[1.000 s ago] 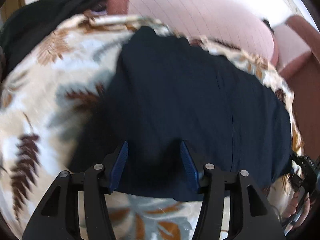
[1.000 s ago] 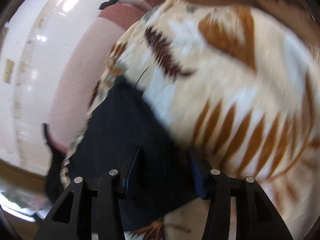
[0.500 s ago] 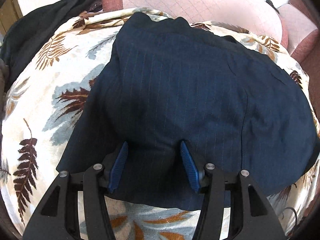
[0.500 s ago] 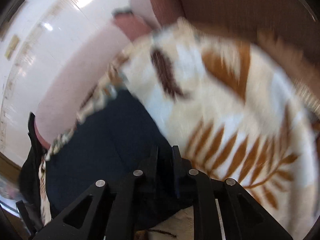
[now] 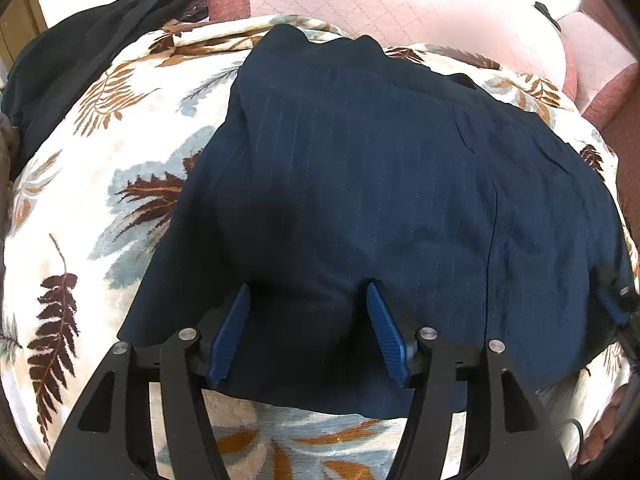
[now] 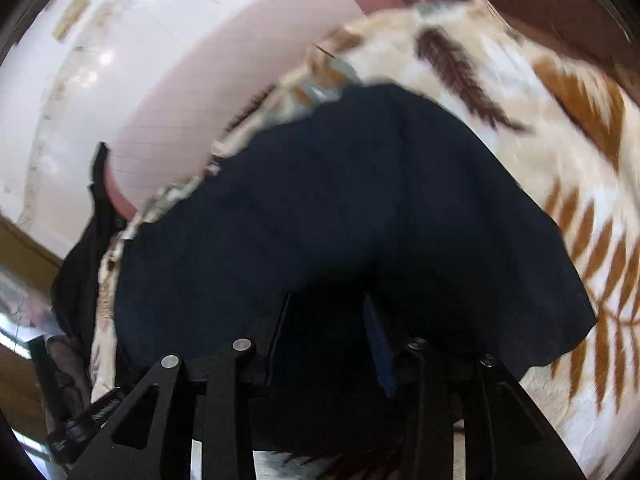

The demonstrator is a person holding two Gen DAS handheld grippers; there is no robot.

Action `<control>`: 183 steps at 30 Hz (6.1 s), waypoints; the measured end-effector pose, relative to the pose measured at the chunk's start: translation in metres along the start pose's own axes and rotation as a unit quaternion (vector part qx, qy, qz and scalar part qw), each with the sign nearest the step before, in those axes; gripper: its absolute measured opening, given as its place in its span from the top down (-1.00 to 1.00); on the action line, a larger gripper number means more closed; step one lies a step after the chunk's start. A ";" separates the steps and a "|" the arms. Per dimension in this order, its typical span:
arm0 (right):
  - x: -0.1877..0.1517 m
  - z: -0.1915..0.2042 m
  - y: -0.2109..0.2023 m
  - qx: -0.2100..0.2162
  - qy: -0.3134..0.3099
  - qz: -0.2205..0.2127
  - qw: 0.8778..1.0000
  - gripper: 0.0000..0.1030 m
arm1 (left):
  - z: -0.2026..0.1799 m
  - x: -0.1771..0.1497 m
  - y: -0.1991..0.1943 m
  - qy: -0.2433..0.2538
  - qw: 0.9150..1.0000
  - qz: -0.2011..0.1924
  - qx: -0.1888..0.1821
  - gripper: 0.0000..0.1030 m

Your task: Fold large clothes

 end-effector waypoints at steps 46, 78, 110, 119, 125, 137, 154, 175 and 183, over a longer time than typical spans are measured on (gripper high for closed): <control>-0.033 0.058 0.088 0.160 0.063 0.127 0.977 0.31 | 0.044 0.051 0.031 -0.207 0.917 0.102 -0.326 -0.72; 0.011 -0.013 0.007 0.121 0.065 0.069 0.988 0.26 | -0.137 0.078 -0.077 -0.098 0.932 0.021 -0.347 0.88; 0.014 -0.050 -0.004 0.135 0.123 0.079 0.980 0.25 | -0.195 -0.002 -0.037 -0.012 0.950 0.110 -0.291 0.32; 0.029 -0.012 -0.009 0.132 0.068 0.016 0.989 0.00 | -0.105 0.033 -0.059 -0.101 0.946 0.042 -0.304 -0.01; 0.020 0.023 0.009 0.118 0.027 0.016 0.993 -0.39 | -0.063 0.011 0.001 -0.151 0.954 0.095 -0.243 -0.01; 0.037 0.040 -0.024 0.135 -0.043 -0.068 0.988 0.93 | -0.072 -0.001 -0.007 -0.133 0.959 0.079 -0.236 -0.02; 0.050 -0.103 -0.042 0.053 0.106 -0.029 0.993 0.69 | -0.158 -0.022 0.006 0.011 0.989 0.056 -0.133 -0.19; 0.031 -0.093 -0.061 -0.030 -0.008 0.015 0.999 0.38 | -0.133 -0.015 -0.015 -0.027 0.985 0.051 -0.162 -0.33; 0.110 -0.049 -0.011 0.023 0.027 -0.003 0.999 0.01 | -0.143 0.045 -0.002 -0.070 0.975 0.056 -0.202 -0.34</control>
Point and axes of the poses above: each gripper's, at about its wrist camera, not at the fingertips, and y roughly the way its jaws point, z to its left, x to its top, the point moved 10 cm from there along y, roughly the way its jaws point, and after that the axes turned 4 degrees about -x, right-handed, at the moved point
